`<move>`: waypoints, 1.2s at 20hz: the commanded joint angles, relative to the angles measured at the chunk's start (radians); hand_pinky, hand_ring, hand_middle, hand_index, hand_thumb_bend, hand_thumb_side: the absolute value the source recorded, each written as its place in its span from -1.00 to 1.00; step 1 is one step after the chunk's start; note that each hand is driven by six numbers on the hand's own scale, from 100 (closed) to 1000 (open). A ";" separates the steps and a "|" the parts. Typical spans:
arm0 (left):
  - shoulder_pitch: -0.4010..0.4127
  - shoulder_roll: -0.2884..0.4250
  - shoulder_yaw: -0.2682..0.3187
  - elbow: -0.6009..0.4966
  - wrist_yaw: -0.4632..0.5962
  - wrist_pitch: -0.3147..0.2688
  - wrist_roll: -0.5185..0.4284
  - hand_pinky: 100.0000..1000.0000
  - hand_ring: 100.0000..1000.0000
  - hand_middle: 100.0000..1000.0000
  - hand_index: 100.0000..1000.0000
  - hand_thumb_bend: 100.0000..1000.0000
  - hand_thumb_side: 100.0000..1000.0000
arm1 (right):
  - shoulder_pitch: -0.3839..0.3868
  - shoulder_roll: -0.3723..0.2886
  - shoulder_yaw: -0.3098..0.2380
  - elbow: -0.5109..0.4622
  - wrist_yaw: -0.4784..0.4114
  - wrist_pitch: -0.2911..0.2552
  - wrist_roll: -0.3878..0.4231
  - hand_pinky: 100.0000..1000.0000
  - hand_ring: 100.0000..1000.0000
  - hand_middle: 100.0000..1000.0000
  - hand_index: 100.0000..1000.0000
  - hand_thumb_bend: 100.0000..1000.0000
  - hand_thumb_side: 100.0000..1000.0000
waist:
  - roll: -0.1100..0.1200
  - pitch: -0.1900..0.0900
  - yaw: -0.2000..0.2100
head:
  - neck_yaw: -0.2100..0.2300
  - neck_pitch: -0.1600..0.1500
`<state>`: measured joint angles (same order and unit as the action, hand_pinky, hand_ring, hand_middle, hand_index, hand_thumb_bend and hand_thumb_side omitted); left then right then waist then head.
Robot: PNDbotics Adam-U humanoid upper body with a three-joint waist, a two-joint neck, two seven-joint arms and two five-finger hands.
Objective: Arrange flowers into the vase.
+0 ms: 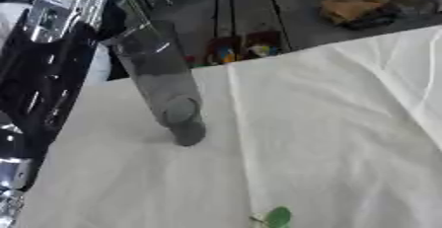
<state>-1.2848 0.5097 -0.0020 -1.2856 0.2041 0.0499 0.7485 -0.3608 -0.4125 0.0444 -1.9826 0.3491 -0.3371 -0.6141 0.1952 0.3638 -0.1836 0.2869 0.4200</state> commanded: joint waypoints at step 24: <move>0.034 0.020 -0.019 -0.008 -0.038 0.052 0.008 -1.00 -1.00 -1.00 -1.00 -0.84 0.42 | -0.015 -0.006 -0.011 -0.017 -0.012 0.004 -0.006 0.23 0.22 -0.11 0.22 -1.00 0.97 | -0.021 -0.024 -0.002 | 0.011 0.013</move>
<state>-1.2351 0.5054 -0.0219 -1.2847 0.1753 0.0999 0.7632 -0.3662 -0.4094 0.0423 -1.9826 0.3409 -0.3342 -0.6173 0.1883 0.3641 -0.1858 0.2966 0.4381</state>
